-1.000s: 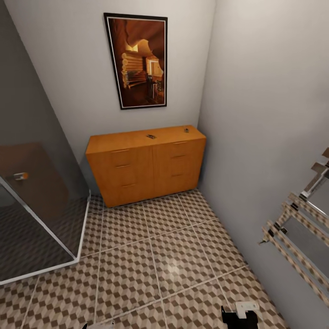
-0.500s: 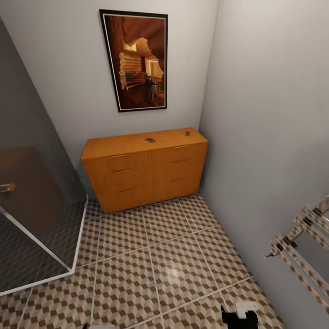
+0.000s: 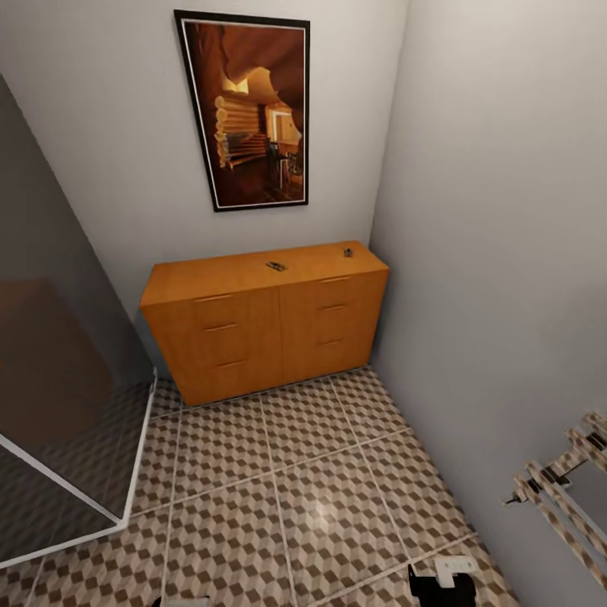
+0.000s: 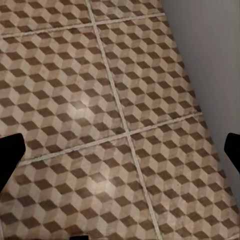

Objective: Take the four mousetraps from the cabinet in the bathroom and place them on the bathroom floor. Make sure all four end up on the same floor surface, and ensure that at least two of them are either under or directly next to the same bathroom sink.

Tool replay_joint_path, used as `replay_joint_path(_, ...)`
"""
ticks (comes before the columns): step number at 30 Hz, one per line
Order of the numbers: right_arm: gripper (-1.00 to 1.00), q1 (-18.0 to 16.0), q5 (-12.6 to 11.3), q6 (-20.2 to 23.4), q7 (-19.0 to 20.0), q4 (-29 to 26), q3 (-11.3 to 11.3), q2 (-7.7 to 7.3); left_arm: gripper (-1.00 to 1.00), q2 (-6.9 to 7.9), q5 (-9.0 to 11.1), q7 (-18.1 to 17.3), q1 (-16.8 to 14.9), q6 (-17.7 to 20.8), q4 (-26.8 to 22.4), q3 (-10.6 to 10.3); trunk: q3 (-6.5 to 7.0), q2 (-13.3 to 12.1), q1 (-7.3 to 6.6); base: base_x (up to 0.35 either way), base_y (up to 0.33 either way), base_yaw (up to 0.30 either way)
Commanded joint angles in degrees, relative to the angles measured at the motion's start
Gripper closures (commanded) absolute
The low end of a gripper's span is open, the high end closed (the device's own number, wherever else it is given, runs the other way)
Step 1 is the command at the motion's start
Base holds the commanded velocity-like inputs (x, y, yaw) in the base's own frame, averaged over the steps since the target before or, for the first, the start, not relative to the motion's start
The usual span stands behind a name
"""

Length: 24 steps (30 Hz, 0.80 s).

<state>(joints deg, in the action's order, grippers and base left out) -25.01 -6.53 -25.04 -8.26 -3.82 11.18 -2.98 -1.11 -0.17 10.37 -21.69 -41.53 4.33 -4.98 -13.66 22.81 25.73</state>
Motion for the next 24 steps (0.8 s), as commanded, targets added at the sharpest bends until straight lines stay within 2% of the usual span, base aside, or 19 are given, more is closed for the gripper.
replay_joint_path(1,-1.00,-0.04,-0.59,-0.18,-0.09,0.04,0.51,-0.01,-1.00,-0.03,-0.04,0.44,-0.11,-0.30,0.24,-0.47,-0.10,0.10,0.06,0.236,0.000,0.000)
replay_joint_path(24,-1.00,-0.04,-0.59,-0.18,-0.09,0.04,0.51,-0.01,-1.00,-0.03,-0.06,0.44,-0.11,-0.30,0.24,-0.47,-0.10,0.10,0.06,0.234,0.000,0.000)
